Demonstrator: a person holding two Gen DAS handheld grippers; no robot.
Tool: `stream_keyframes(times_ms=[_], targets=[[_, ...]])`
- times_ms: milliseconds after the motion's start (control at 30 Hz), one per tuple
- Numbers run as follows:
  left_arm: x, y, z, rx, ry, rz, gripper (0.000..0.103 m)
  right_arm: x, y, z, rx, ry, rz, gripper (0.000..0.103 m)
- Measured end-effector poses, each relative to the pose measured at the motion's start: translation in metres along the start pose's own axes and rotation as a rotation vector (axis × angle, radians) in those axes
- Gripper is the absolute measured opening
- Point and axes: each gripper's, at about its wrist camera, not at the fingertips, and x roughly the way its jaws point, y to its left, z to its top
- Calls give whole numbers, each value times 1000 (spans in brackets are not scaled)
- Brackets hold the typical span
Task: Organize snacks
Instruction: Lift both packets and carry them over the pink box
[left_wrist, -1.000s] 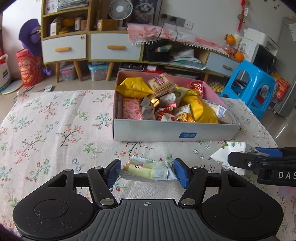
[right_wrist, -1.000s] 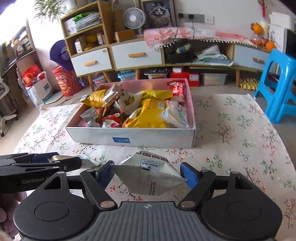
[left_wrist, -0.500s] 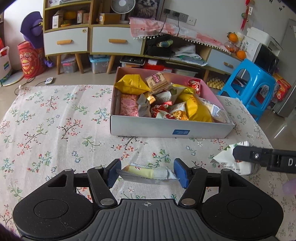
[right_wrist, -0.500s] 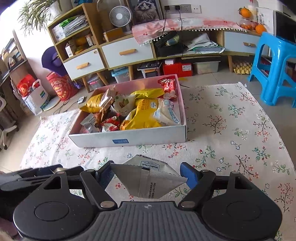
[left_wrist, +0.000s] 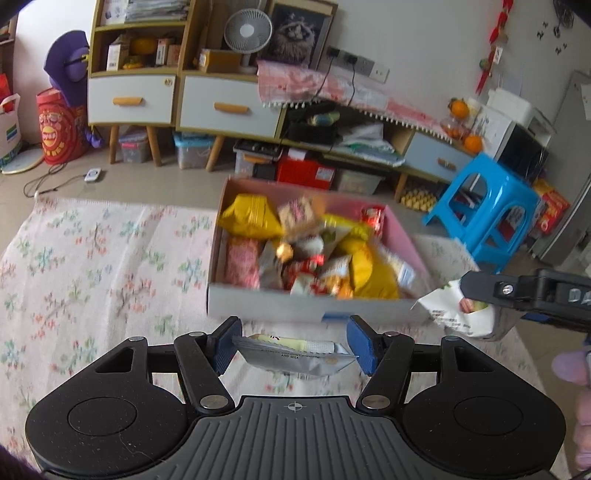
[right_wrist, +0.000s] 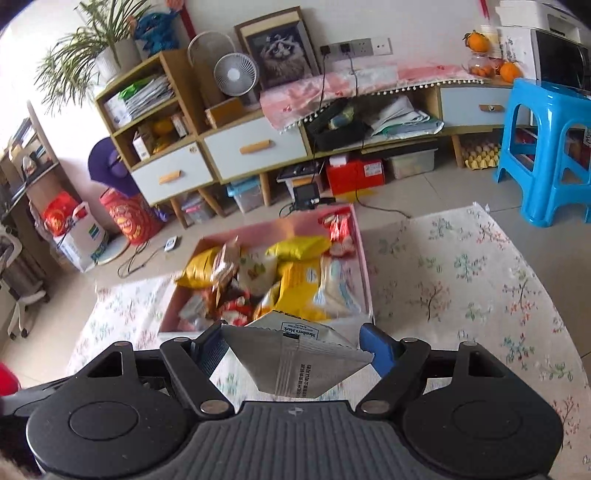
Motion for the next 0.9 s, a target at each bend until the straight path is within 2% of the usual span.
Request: stream_keyframes(times_ms=[267, 500, 767, 900], targets=[[17, -4, 56, -20, -99, -4, 61, 30, -8, 29, 56, -54, 14, 67], [59, -14, 91, 4, -179, 6, 61, 59, -28, 36, 121, -124, 60, 67], [111, -24, 112, -12, -232, -2, 61, 87, -44, 36, 160, -121, 72, 67], [138, -27, 111, 3, -202, 26, 61, 95, -44, 38, 155, -124, 83, 67]])
